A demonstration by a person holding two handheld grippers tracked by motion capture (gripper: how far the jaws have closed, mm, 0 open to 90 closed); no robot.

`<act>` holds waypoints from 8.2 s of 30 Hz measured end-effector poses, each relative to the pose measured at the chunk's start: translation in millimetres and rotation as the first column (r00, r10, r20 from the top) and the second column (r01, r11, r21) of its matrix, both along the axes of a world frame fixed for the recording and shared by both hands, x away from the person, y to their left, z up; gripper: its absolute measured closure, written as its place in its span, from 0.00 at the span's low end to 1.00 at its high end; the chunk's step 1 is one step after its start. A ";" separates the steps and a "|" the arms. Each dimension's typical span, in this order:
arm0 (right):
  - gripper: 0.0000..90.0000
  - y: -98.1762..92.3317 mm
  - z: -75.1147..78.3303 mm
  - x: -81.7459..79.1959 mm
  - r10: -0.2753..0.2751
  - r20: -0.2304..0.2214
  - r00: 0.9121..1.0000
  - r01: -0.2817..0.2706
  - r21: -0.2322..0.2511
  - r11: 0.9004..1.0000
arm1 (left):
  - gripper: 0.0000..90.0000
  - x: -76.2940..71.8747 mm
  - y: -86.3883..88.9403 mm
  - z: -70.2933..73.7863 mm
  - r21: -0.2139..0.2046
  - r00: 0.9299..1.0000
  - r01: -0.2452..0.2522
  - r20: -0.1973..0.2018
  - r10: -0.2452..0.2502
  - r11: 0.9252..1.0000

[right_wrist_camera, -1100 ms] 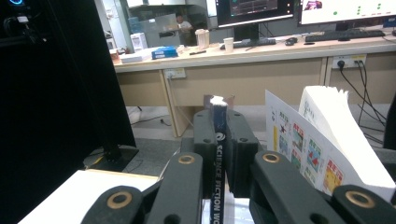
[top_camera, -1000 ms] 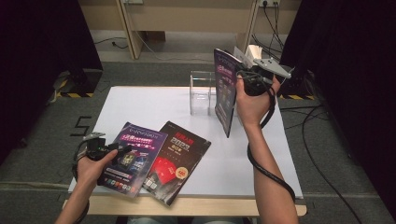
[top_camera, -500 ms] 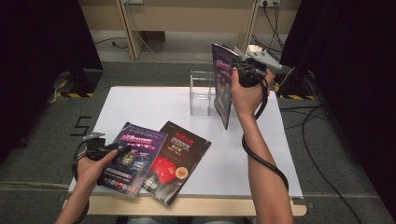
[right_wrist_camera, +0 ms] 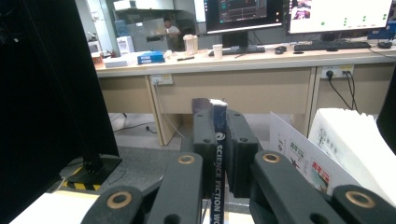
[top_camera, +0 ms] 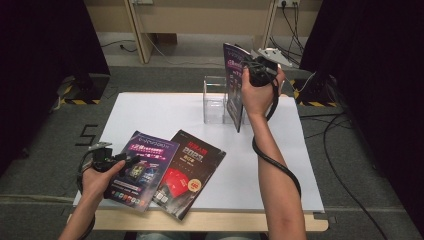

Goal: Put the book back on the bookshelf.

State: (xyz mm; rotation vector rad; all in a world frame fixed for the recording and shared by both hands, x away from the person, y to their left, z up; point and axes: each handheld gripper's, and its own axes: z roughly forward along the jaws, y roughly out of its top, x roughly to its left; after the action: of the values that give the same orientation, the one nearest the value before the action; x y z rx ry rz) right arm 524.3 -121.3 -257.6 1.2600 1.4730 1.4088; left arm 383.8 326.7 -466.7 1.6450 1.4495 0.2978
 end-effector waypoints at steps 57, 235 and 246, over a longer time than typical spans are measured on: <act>0.87 -25.0 -55.0 -40.6 0.003 -0.160 0.987 -0.025 -0.132 0.991 | 0.30 -1.9 -3.7 1.3 -0.006 1.000 0.008 0.006 -0.008 1.000; 0.88 -33.2 -61.9 -11.0 -0.149 -0.210 0.966 0.141 -0.054 0.989 | 0.30 -1.8 -6.5 -1.7 -0.001 1.000 0.016 -0.001 -0.016 1.000; 0.72 -38.5 -67.1 -18.0 -0.151 -0.221 0.963 0.136 -0.082 0.987 | 0.30 -2.0 -8.2 -1.8 0.001 1.000 0.019 -0.002 -0.019 1.000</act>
State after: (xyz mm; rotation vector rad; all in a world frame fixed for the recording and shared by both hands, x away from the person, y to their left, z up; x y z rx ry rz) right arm 506.3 -159.8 -324.7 1.4936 1.5296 1.1419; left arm 381.9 318.6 -468.5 1.6593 1.4346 0.2857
